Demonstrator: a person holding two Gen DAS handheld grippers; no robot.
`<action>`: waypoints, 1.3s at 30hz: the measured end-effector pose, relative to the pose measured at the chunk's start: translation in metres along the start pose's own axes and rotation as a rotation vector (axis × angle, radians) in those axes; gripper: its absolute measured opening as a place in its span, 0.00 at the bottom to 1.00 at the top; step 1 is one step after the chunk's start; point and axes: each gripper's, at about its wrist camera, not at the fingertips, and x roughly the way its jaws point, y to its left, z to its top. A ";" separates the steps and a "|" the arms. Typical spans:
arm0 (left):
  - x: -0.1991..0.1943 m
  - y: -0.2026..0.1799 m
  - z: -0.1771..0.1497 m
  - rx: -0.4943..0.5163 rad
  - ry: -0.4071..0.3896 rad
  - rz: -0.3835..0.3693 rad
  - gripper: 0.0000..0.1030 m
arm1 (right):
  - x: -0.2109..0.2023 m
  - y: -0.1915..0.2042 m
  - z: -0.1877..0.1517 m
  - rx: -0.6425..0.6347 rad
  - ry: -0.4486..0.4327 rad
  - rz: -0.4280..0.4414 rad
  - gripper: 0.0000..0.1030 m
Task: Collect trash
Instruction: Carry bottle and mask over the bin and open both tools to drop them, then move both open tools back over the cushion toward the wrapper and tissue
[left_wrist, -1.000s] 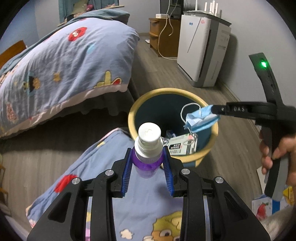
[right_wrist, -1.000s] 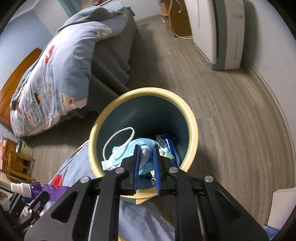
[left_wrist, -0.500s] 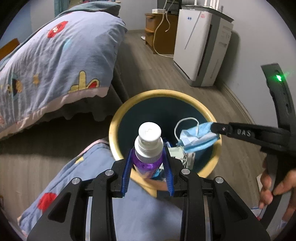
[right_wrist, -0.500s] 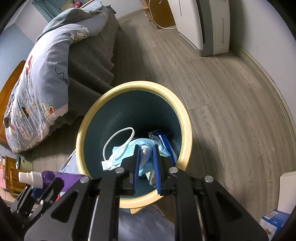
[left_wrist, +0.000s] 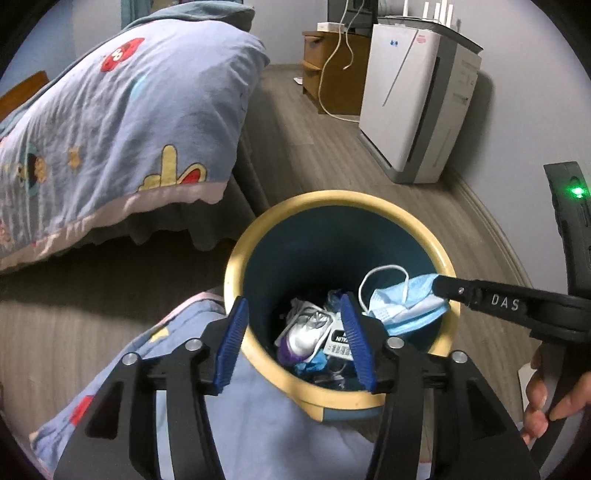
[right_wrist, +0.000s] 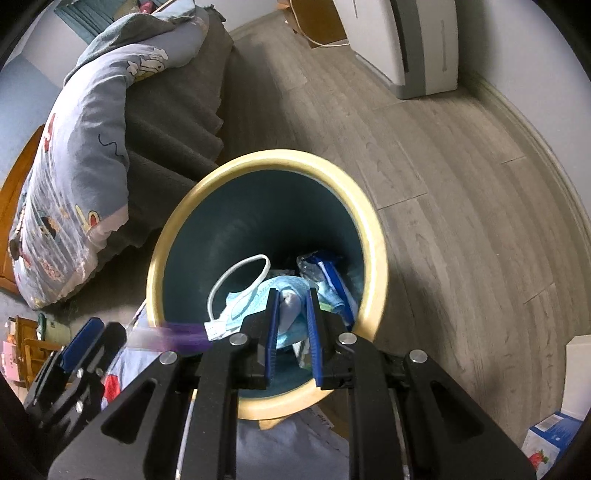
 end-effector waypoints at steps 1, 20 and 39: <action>-0.001 0.001 0.000 -0.004 0.002 0.002 0.52 | -0.001 0.001 0.001 0.000 -0.006 0.012 0.15; -0.070 0.044 -0.048 -0.098 -0.030 0.099 0.89 | -0.039 0.029 -0.008 -0.078 -0.091 0.016 0.92; -0.277 0.127 -0.187 -0.250 -0.189 0.353 0.95 | -0.107 0.146 -0.160 -0.466 -0.062 0.082 0.94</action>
